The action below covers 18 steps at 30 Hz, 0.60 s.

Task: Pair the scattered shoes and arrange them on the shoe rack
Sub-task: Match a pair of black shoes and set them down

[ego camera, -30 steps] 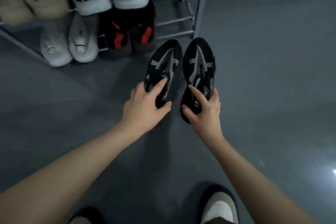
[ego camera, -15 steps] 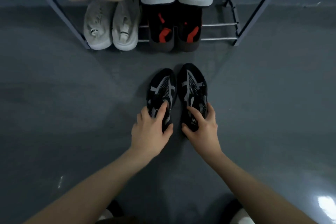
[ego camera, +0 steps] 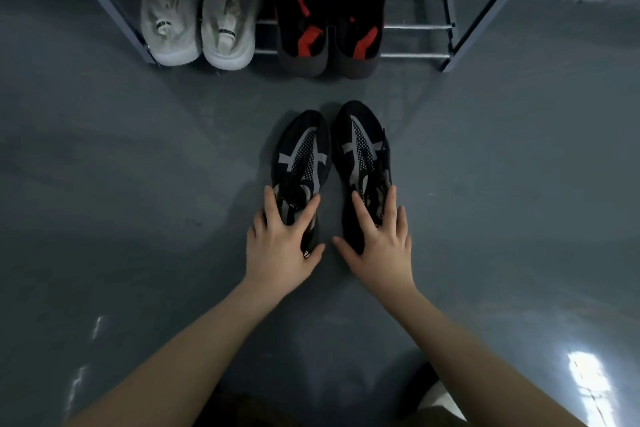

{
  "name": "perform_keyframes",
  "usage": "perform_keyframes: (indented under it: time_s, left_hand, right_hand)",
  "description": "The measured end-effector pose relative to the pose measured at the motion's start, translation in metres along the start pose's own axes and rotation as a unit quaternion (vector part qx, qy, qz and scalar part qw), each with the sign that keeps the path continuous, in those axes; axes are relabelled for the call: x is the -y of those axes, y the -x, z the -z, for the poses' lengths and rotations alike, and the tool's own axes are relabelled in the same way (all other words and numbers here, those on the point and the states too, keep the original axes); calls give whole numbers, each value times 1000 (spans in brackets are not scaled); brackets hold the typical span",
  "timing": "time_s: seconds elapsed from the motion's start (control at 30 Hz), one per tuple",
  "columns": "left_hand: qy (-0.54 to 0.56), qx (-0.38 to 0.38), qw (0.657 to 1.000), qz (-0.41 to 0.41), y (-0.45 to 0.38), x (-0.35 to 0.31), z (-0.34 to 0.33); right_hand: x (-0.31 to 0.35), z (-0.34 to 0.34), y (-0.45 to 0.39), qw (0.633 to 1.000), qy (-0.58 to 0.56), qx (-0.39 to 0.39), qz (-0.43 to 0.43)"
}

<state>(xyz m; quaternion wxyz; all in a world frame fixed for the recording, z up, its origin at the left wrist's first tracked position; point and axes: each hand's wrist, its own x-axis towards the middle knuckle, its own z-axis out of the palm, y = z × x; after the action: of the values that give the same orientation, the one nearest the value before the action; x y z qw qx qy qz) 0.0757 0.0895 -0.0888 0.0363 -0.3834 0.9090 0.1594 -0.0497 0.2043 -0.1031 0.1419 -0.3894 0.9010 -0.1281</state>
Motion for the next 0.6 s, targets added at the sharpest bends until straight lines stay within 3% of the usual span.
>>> perform_keyframes:
  time_s: [0.33, 0.6]
  left_hand:
    - [171, -36, 985, 1, 0, -1, 17]
    - [221, -137, 965, -38, 20, -23, 105]
  right_hand:
    - [6, 22, -4, 991, -99, -93, 17]
    - [37, 106, 17, 975, -127, -178, 34]
